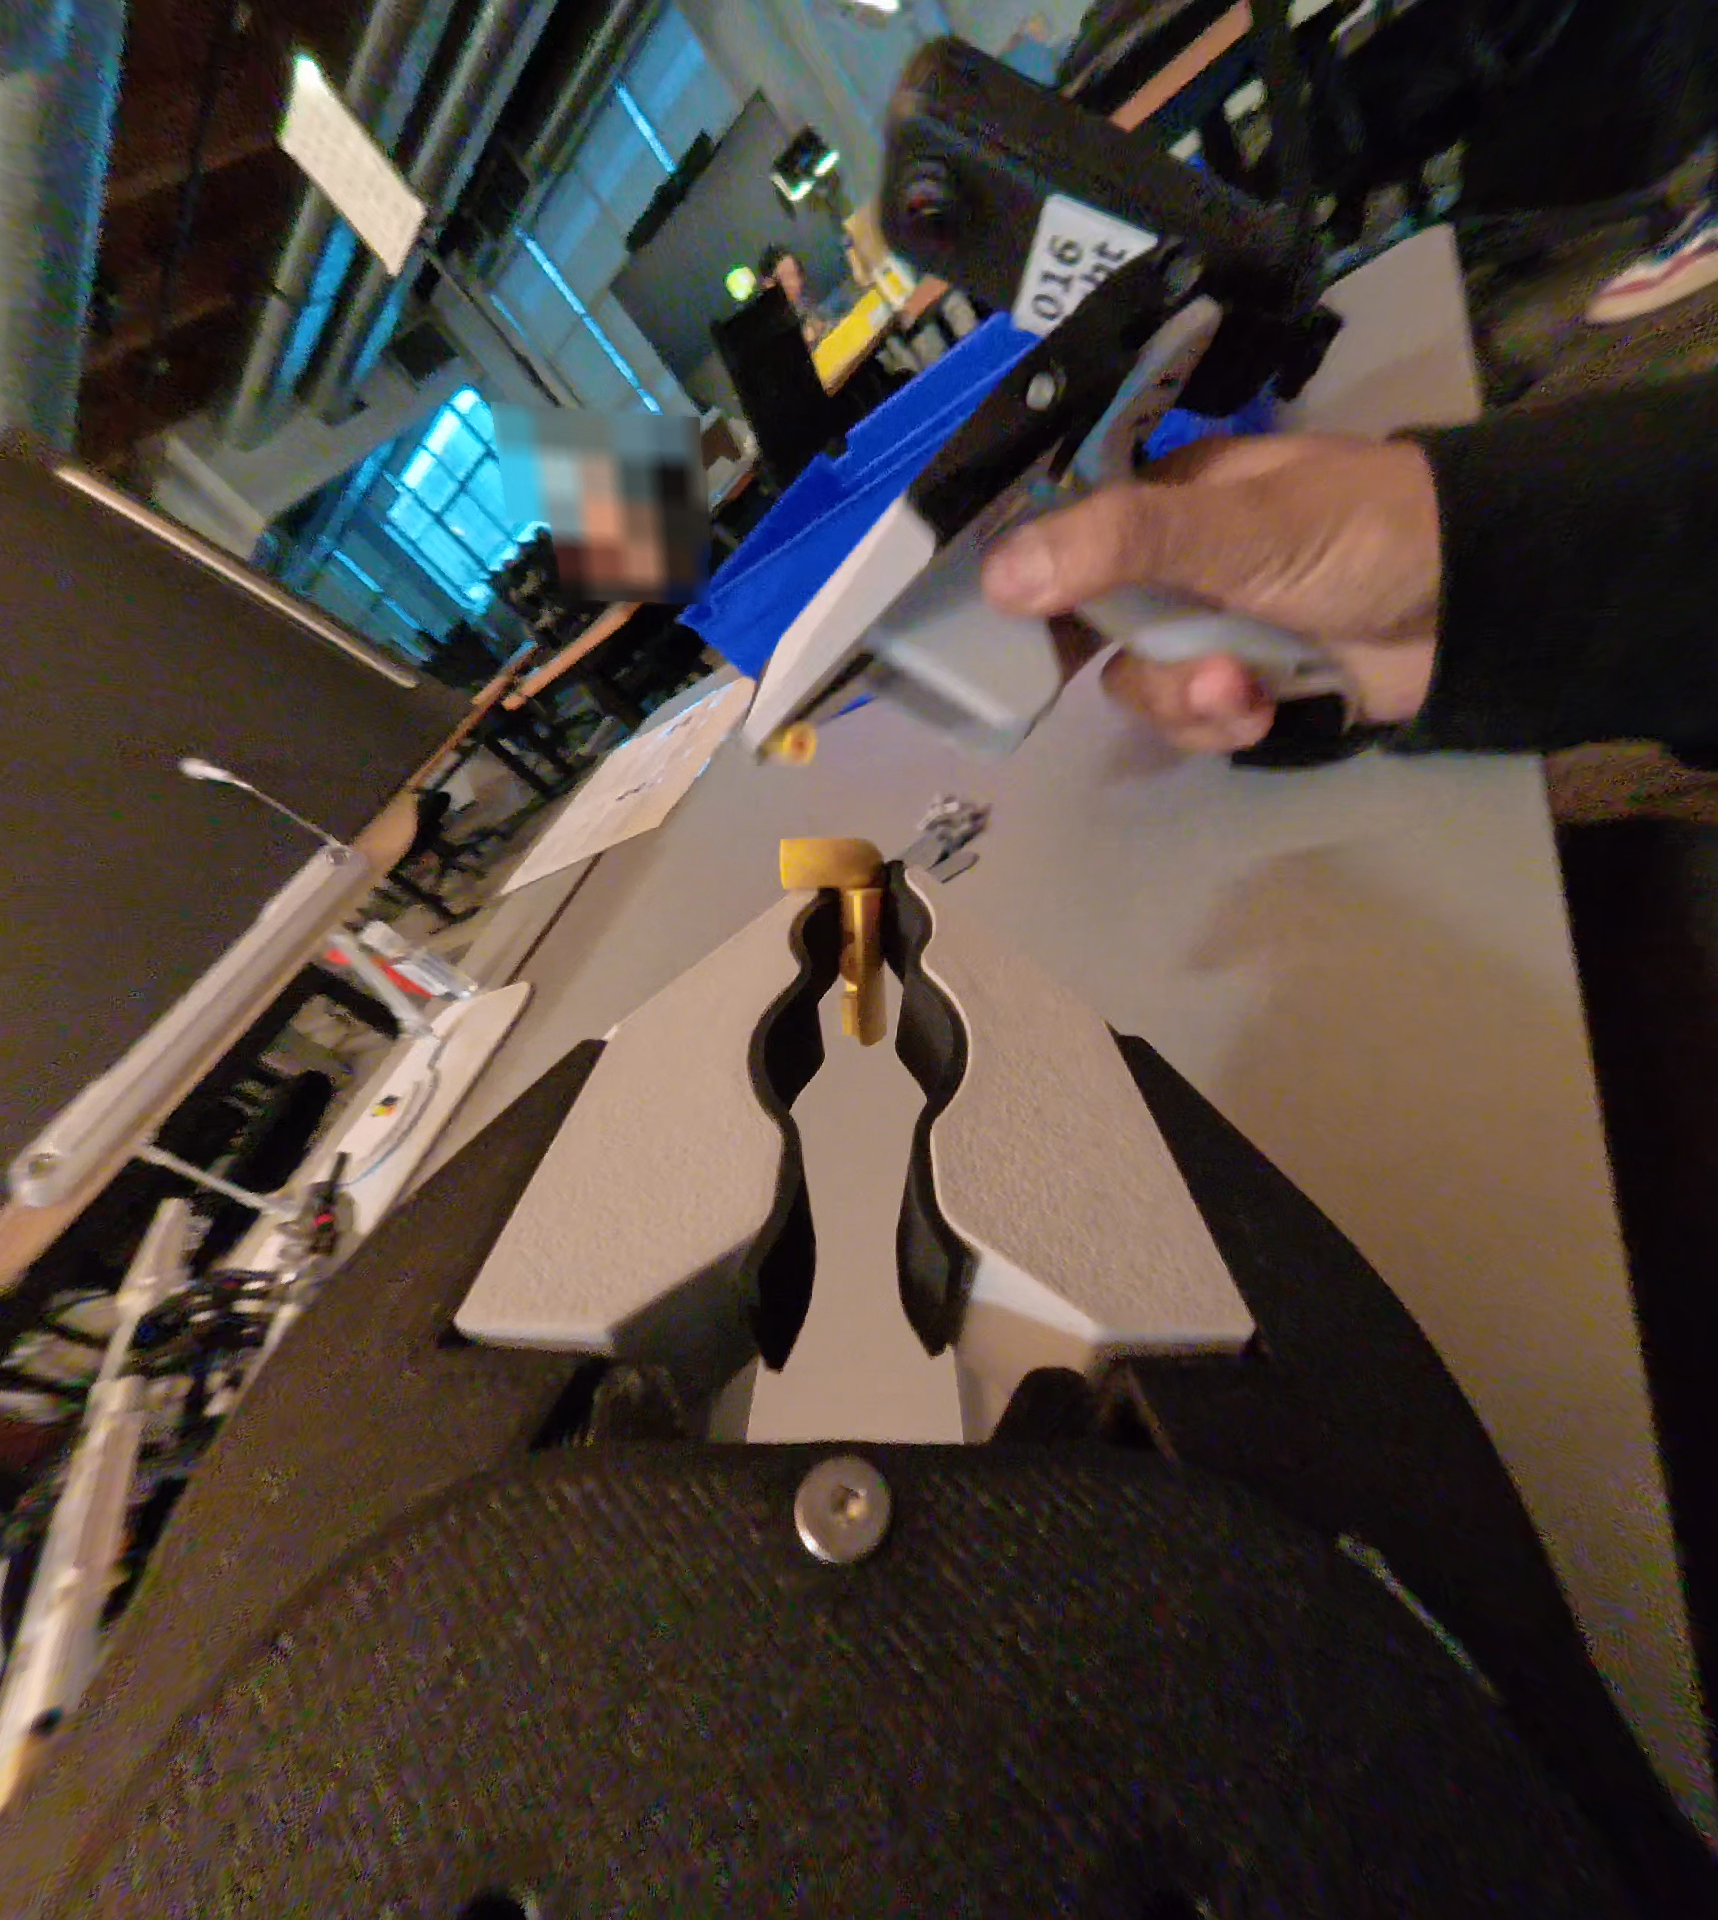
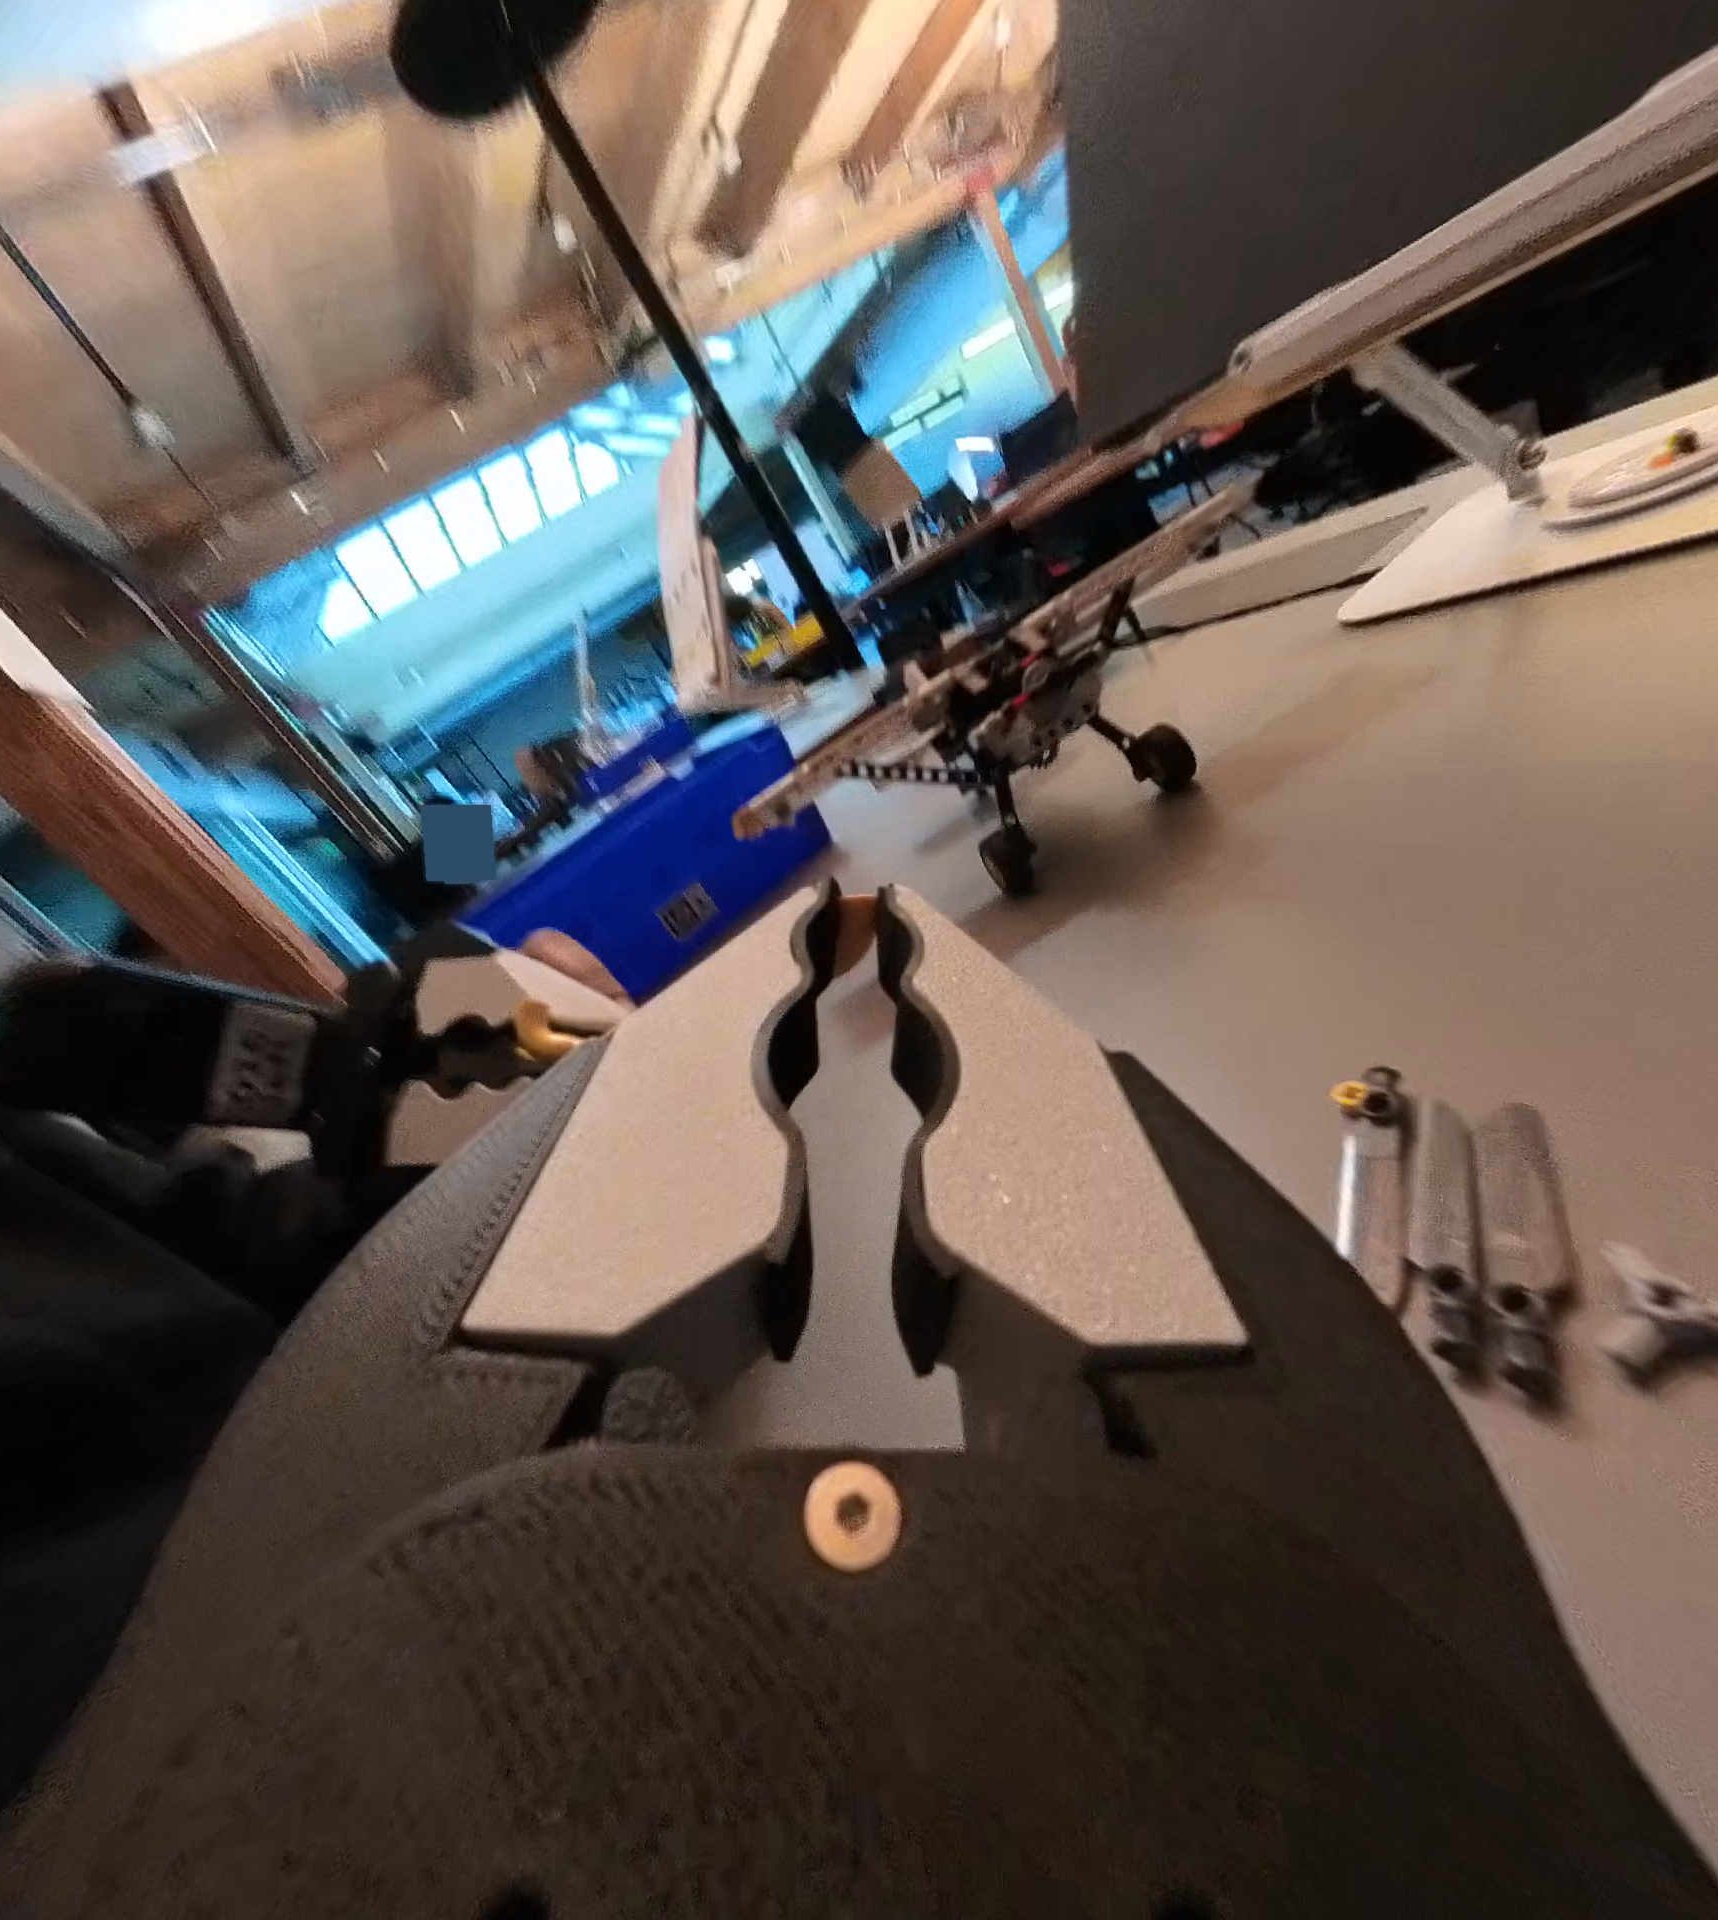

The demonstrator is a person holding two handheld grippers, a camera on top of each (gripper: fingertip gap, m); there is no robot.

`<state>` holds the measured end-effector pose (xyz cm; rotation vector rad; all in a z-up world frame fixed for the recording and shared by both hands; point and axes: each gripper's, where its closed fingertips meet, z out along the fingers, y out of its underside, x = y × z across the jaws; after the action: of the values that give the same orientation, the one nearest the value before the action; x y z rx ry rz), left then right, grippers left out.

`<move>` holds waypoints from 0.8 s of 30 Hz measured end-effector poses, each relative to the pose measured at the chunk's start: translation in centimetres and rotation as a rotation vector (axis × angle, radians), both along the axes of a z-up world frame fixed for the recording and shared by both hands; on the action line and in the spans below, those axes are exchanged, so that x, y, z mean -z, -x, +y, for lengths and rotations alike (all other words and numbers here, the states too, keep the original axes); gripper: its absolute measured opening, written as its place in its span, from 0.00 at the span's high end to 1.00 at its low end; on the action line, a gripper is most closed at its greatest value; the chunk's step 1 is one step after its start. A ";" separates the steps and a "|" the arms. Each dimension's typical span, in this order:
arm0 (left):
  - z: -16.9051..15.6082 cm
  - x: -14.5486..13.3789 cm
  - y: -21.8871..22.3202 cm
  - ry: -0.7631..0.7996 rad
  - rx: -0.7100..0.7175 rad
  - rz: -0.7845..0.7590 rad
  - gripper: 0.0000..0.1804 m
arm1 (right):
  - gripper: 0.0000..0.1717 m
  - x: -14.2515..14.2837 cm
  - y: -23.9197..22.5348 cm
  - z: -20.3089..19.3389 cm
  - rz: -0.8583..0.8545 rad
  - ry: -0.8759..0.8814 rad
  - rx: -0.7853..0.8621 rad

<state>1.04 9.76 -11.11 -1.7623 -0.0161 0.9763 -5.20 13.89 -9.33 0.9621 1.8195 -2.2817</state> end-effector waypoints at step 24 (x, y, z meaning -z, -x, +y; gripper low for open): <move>-0.9 0.0 2.1 -0.210 0.020 -0.294 0.98 | 0.97 9.4 6.6 6.9 -0.268 -0.686 0.375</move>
<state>-1.07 8.86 -11.07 -1.6923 -0.2777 0.6683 -11.84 20.82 -18.72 1.7264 2.4985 -1.5381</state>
